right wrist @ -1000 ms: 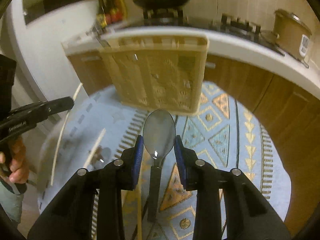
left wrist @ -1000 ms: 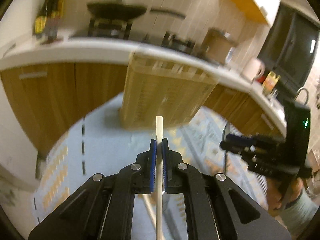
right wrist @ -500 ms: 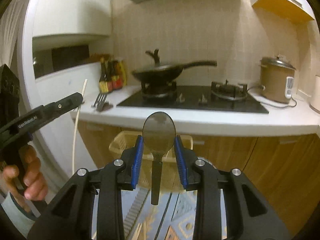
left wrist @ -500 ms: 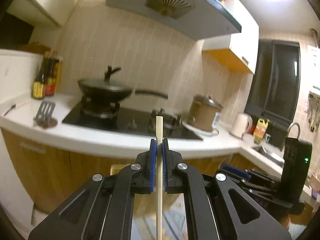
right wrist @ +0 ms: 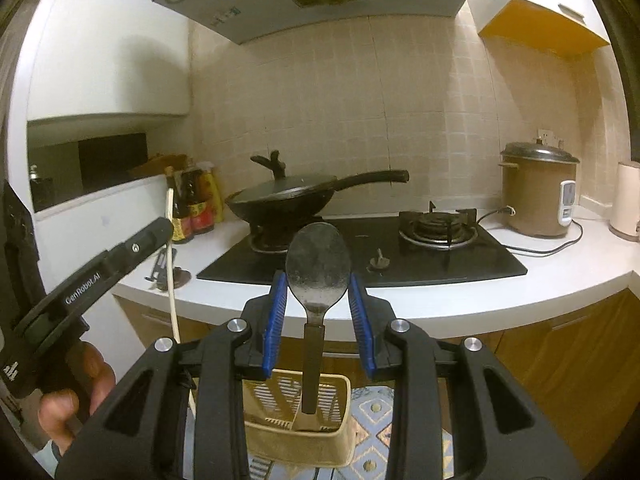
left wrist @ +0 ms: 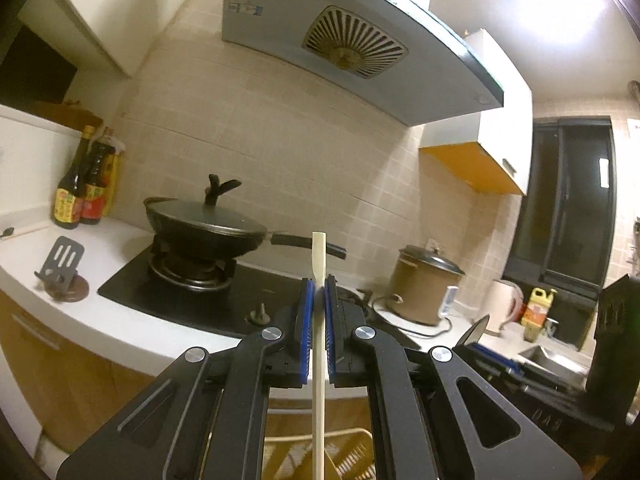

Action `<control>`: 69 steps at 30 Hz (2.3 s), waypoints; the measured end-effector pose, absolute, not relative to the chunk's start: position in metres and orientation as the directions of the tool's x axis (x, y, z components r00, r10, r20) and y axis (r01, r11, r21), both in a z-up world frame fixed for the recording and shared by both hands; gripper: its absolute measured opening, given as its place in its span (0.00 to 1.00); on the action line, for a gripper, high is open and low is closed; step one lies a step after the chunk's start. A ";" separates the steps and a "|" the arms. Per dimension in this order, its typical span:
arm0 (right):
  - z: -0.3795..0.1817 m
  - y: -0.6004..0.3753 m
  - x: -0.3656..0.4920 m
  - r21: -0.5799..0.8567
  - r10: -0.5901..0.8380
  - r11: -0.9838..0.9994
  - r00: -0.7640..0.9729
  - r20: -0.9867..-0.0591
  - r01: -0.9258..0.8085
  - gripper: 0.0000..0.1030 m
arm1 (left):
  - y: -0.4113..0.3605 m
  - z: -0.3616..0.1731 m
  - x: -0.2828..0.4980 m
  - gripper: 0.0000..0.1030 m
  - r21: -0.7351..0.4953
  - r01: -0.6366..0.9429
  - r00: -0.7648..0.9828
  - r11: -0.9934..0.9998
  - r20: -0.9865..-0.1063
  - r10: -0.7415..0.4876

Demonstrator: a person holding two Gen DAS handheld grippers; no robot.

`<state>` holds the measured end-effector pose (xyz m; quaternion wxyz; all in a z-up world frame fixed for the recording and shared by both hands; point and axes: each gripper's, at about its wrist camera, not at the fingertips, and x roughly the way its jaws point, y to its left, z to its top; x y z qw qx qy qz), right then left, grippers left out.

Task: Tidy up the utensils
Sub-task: 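Lift the chopstick and spoon with both tools over the beige holder, then open both tools to drop the chopstick and spoon into the holder, then move both tools back down to the utensils on the cloth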

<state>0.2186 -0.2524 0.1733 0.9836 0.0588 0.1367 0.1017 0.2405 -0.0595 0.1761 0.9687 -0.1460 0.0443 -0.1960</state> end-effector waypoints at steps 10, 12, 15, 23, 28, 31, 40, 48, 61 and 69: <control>0.126 -0.244 0.244 0.120 0.189 0.979 0.948 -0.255 -0.163 0.28 | -0.066 0.143 0.264 0.04 -0.305 0.254 0.965 0.918 0.023 -0.260; 0.118 -0.245 0.247 0.123 0.188 0.979 0.947 -0.262 -0.160 0.28 | -0.068 0.137 0.266 0.04 -0.298 0.243 0.968 0.923 0.019 -0.249; 0.110 -0.243 0.250 0.123 0.186 0.980 0.944 -0.272 -0.157 0.28 | -0.069 0.130 0.267 0.04 -0.294 0.224 0.974 0.929 0.026 -0.226; 0.102 -0.237 0.248 0.095 0.179 0.983 0.945 -0.273 -0.159 0.28 | -0.068 0.124 0.269 0.04 -0.291 0.182 0.983 0.939 0.042 -0.177; 0.096 -0.234 0.245 0.081 0.187 0.982 0.940 -0.285 -0.171 0.28 | -0.069 0.113 0.268 0.04 -0.277 0.182 0.983 0.943 0.013 -0.185; 0.095 -0.232 0.239 0.066 0.190 0.982 0.936 -0.297 -0.178 0.28 | -0.061 0.110 0.267 0.05 -0.300 0.199 0.976 0.933 -0.023 -0.216; 0.099 -0.240 0.208 0.094 0.237 0.971 0.904 -0.355 -0.217 0.43 | -0.026 0.116 0.240 0.22 -0.379 0.279 0.932 0.882 -0.114 -0.344; 0.115 -0.263 0.175 0.186 0.256 0.963 0.873 -0.414 -0.194 0.44 | 0.001 0.137 0.192 0.31 -0.373 0.312 0.900 0.874 -0.177 -0.398; 0.093 -0.245 0.131 0.140 0.230 0.973 0.715 -0.661 -0.183 0.44 | 0.013 0.114 0.144 0.34 -0.274 0.305 0.767 0.912 -0.498 -0.406; 0.025 -0.215 0.131 0.156 0.251 0.962 0.505 -0.826 -0.222 0.44 | 0.013 0.040 0.157 0.34 -0.277 0.288 0.569 0.917 -0.721 -0.396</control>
